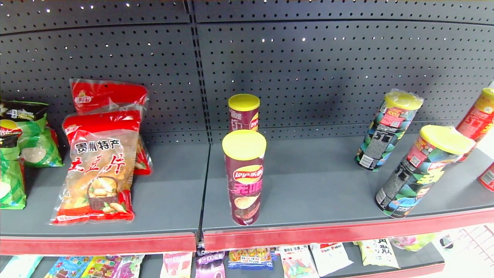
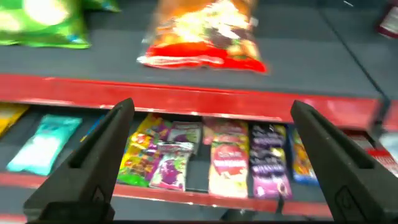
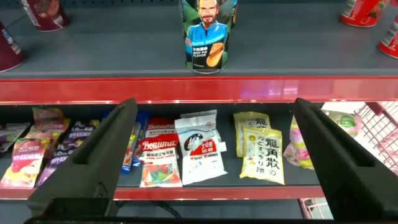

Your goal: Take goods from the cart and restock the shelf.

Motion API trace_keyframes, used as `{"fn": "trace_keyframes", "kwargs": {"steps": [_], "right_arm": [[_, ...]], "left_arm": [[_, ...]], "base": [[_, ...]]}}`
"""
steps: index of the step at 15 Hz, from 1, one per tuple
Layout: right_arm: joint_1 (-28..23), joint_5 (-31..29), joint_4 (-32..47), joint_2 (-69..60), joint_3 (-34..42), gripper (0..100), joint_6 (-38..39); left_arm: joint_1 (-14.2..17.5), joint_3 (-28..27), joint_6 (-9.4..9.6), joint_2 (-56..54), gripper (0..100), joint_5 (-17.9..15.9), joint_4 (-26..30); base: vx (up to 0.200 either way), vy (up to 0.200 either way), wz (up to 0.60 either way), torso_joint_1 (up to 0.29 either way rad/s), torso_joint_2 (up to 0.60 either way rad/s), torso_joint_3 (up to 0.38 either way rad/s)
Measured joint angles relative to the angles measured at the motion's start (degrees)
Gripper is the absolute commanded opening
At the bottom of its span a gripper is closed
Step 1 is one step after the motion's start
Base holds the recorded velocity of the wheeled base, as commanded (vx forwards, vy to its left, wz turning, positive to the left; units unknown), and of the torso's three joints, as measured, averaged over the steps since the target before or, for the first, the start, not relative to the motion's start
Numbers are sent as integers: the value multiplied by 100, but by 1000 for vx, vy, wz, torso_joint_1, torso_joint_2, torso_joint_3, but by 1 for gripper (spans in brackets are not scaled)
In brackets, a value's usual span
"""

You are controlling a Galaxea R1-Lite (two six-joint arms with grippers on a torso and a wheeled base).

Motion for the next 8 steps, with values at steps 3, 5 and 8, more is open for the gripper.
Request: {"fn": "trace_keyframes", "kwargs": {"steps": [3, 5, 8], "right_arm": [[0, -361, 5, 0, 2, 100, 11], [0, -384, 7, 0, 2, 100, -13], [0, -110, 2, 0, 2, 100, 0]], "left_arm": [[-105, 0, 71, 2, 100, -40, 5], [-254, 0, 73, 0, 100, -46, 7], [-797, -2, 71, -119, 100, -45, 7]], "base": [[0, 0, 0, 0, 0, 0], [0, 0, 0, 0, 0, 0], [0, 0, 0, 0, 0, 0]]}}
